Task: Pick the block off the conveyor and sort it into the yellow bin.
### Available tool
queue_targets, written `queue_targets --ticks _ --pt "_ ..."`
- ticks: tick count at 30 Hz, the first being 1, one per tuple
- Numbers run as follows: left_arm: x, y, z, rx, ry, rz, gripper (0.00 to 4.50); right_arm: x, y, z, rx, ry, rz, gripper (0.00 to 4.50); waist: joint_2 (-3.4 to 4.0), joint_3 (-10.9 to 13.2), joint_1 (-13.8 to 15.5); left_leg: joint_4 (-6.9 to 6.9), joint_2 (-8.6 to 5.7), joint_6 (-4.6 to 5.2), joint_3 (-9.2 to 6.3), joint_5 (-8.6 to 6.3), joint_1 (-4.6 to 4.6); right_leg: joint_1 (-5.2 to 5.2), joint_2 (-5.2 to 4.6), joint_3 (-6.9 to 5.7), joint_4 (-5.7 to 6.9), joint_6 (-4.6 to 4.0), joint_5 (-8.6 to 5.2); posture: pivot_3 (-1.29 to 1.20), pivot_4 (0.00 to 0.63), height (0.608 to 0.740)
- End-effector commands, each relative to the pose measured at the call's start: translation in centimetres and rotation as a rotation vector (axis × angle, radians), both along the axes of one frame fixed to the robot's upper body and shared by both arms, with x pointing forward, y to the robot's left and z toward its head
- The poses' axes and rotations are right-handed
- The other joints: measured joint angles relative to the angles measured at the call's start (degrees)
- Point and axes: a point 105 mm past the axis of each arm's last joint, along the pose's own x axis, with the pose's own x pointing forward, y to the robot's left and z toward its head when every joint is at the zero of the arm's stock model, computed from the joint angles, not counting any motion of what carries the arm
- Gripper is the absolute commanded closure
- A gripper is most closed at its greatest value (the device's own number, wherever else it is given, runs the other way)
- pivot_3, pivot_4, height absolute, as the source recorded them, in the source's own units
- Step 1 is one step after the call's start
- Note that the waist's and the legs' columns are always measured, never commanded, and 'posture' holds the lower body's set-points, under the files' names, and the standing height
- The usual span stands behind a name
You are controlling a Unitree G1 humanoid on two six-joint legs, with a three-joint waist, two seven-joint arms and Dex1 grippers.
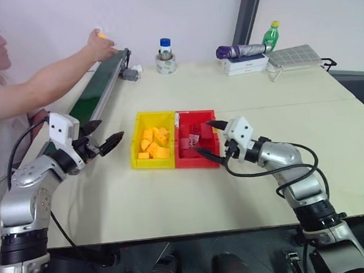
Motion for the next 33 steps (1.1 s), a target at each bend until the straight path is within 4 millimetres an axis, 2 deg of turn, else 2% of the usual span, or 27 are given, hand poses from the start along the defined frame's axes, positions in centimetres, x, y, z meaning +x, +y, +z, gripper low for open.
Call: queue_targets --ticks 1,33 --pt "-0.24 -0.31 1.6 0.022 -0.068 -0.012 0.03 -0.4 0.24 1.32 0.017 -0.053 0.011 0.0 0.0 0.0 0.0 0.0 0.0 0.0 0.0 0.0 0.0 0.0 0.0 0.0 0.0 0.0 0.0 0.0 0.15 0.74" --pt "-0.18 0.19 1.36 0.015 -0.068 0.018 0.03 -0.47 0.42 1.29 0.017 -0.051 0.02 0.0 0.0 0.0 0.0 -0.01 0.0 0.0 0.0 0.0 0.0 0.0 0.0 0.0 -0.01 0.0 0.0 0.0 0.15 0.74"
